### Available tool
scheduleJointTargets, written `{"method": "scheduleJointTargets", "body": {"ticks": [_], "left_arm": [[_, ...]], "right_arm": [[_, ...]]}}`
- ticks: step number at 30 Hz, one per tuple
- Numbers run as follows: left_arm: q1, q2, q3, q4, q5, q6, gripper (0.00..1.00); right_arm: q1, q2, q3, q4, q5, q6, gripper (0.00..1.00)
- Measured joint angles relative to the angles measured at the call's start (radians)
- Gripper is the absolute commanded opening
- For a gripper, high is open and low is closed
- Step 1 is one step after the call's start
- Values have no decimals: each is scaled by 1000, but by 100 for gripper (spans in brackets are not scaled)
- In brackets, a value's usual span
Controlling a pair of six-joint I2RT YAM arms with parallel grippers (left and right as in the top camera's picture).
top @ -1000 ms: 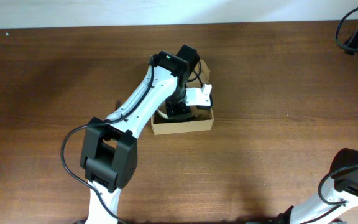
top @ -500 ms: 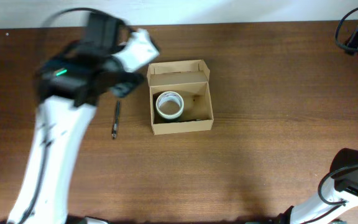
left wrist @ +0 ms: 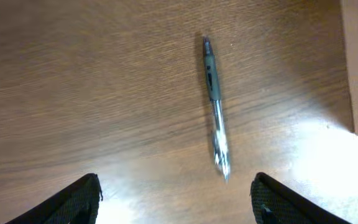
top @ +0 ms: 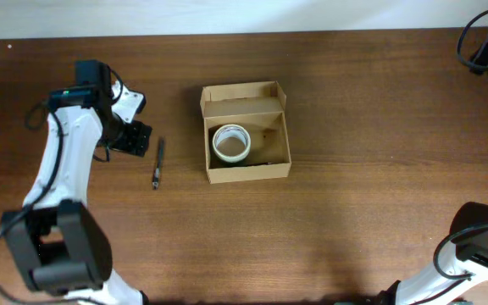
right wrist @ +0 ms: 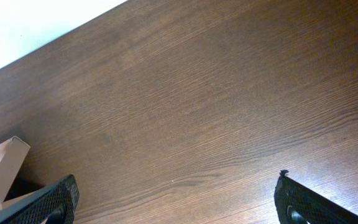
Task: Pack container
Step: 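Move the left gripper back to the clear pen and grasp it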
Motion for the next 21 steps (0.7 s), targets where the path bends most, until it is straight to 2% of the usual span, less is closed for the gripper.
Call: {"method": "scheduleJointTargets", "body": {"ticks": [7,12,21], "left_arm": [[-12,143,0,72,23,-13,75],[-12,219,0,77,50,-13,64],[-51,238,0,77,84,34,64]], "right_arm": [[0,0,0,0,0,0,99],[0,0,0,0,0,1,99],[0,0,0,0,0,0,99]]}}
